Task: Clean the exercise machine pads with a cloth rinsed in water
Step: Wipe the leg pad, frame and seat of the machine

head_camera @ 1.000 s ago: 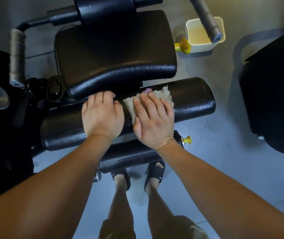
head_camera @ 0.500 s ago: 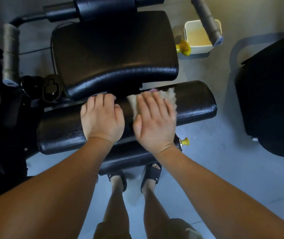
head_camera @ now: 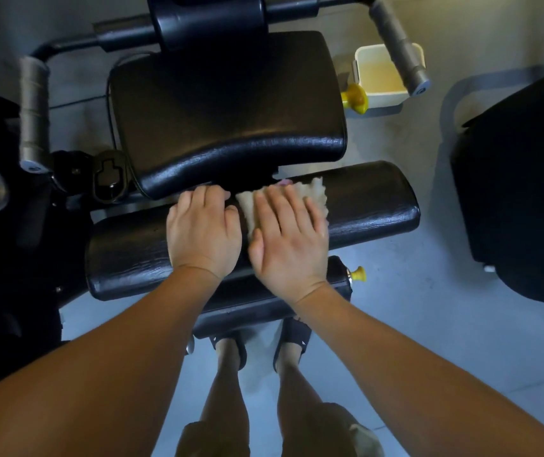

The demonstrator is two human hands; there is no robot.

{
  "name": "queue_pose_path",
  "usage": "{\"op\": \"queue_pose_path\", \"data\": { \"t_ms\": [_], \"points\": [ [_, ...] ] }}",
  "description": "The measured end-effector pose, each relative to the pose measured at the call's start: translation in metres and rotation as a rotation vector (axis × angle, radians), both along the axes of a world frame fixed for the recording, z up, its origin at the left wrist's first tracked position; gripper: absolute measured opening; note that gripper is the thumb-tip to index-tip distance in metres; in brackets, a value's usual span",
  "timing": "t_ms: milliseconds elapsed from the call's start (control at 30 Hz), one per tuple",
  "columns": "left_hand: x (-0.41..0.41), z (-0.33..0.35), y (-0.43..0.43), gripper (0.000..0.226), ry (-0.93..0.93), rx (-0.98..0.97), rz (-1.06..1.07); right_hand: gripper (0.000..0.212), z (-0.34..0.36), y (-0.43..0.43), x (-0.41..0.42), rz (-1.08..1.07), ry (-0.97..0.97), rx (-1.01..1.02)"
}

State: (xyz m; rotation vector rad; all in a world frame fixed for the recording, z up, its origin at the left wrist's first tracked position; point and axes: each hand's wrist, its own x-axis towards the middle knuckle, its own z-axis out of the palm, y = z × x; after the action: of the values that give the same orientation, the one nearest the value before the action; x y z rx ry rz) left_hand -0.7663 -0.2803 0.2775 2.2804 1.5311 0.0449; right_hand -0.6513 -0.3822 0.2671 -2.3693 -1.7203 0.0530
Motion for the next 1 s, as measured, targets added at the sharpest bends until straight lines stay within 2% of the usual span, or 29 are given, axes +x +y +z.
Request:
{"op": "queue_pose_path", "data": {
  "t_ms": [100, 200, 300, 467, 600, 767, 900, 1000],
  "points": [
    [-0.003, 0.006, 0.008, 0.032, -0.036, -0.065, -0.045, 0.057, 0.001, -0.006, 0.023, 0.138, -0.059, -0.024],
    [-0.008, 0.008, 0.017, 0.038, 0.088, -0.07, -0.157, 0.054, 0.005, -0.008, 0.041, -0.033, -0.098, -0.015],
    [-0.013, 0.005, 0.023, 0.037, 0.135, -0.064, -0.049, 0.055, 0.009, 0.002, 0.02, -0.153, -0.084, -0.075],
    [-0.012, 0.004, 0.022, 0.034, 0.102, -0.051, 0.02, 0.058, 0.01, 0.016, 0.0, 0.033, -0.024, -0.132],
    [-0.012, 0.002, 0.023, 0.034, 0.146, -0.069, 0.0, 0.056, 0.007, 0.006, 0.025, 0.125, -0.018, -0.04],
    [-0.009, 0.001, 0.024, 0.035, 0.163, -0.072, 0.004, 0.054, 0.0, -0.024, 0.08, -0.021, -0.087, 0.068],
    [-0.009, 0.0, 0.023, 0.037, 0.168, -0.057, 0.002, 0.053, 0.003, -0.044, 0.115, -0.175, -0.119, 0.007],
    [-0.009, 0.0, 0.022, 0.039, 0.163, -0.041, -0.003, 0.051, 0.008, -0.029, 0.093, -0.361, -0.082, -0.044]
  ]
}}
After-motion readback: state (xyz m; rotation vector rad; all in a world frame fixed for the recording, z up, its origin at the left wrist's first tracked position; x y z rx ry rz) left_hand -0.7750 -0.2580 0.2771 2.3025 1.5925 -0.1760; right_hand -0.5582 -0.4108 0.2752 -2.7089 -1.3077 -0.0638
